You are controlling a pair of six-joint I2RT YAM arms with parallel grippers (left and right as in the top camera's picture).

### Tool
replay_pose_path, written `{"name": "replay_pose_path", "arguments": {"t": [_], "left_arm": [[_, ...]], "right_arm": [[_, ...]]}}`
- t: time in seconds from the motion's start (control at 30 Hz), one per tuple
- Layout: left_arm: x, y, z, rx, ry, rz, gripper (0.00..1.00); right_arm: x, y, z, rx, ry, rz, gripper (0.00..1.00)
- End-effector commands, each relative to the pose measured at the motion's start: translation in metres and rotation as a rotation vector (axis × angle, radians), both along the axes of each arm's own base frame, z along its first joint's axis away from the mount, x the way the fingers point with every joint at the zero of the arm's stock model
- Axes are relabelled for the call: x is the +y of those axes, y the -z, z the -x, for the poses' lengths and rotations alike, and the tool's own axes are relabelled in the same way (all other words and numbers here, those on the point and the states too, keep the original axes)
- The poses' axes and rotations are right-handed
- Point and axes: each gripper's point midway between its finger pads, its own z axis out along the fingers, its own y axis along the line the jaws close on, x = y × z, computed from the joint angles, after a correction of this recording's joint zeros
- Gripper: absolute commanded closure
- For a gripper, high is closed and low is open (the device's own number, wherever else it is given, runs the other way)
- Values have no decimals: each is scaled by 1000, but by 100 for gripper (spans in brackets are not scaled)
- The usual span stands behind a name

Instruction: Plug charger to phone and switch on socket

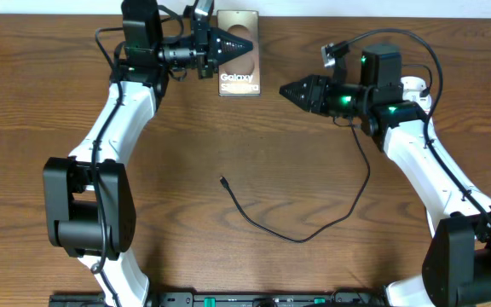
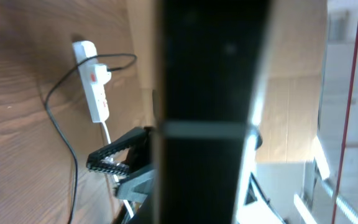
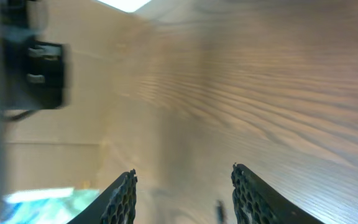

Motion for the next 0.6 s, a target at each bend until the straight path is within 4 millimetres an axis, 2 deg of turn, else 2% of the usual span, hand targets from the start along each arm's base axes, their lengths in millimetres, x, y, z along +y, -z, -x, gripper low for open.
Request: {"name": "replay_pose_path", "arguments": {"t": [0.0, 0.27, 0.47, 0.57], "left_arm": [[21, -11, -12, 6, -78, -3, 93], [76, 21, -33, 173, -192, -9, 93], [93, 20, -35, 174, -208, 1, 93], [96, 20, -36, 174, -216, 0, 92]], "right_arm": [[-1, 24, -1, -41, 23, 161, 53], [35, 58, 32, -34, -21, 405, 56], [70, 76, 57, -55, -90, 496, 56], [83, 88, 66, -52, -123, 523, 59]]}}
